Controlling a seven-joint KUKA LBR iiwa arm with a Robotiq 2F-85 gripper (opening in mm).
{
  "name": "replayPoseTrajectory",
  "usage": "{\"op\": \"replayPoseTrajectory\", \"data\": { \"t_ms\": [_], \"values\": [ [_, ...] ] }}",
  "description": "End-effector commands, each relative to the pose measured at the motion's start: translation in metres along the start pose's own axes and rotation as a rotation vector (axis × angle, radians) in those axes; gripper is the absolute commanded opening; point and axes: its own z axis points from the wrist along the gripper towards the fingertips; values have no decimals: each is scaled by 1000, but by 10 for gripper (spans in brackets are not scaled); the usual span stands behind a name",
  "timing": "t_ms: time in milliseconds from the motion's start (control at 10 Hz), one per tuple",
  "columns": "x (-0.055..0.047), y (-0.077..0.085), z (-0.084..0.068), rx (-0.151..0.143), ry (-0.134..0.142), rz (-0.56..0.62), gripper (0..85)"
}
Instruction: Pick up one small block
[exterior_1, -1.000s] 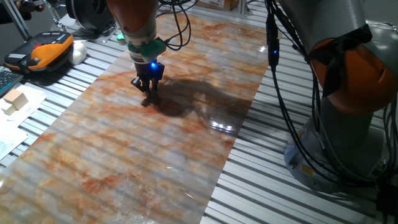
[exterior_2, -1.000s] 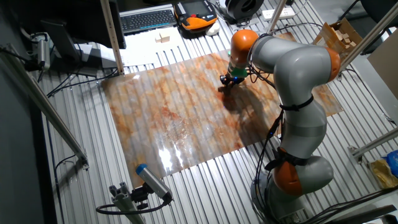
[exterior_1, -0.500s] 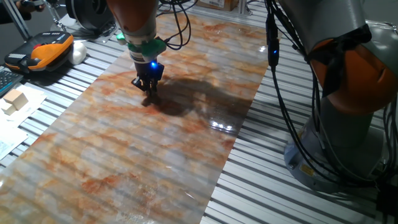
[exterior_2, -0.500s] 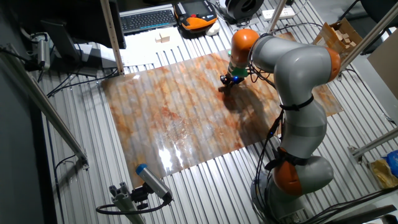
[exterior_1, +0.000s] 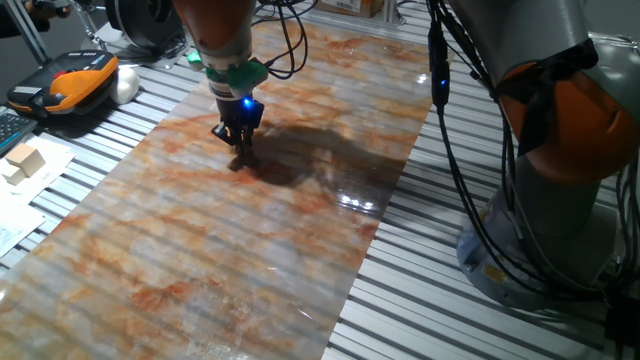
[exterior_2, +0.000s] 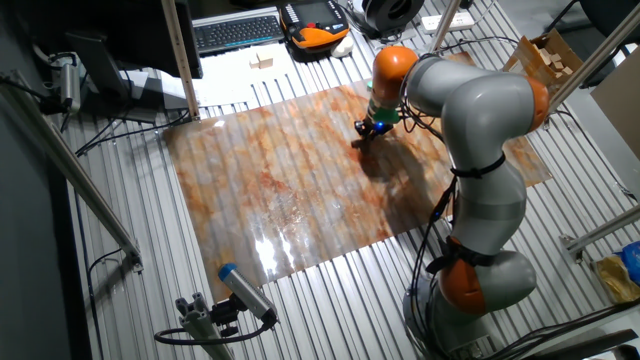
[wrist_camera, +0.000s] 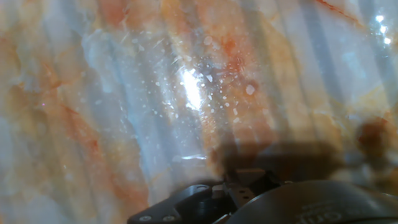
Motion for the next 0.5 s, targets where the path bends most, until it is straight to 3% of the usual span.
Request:
{"op": "replayPoseTrajectory", "data": {
  "t_ms": [0, 400],
  "values": [
    [1, 2, -7, 1, 5, 3, 0],
    [8, 6, -32, -10, 6, -6, 0]
  ]
}}
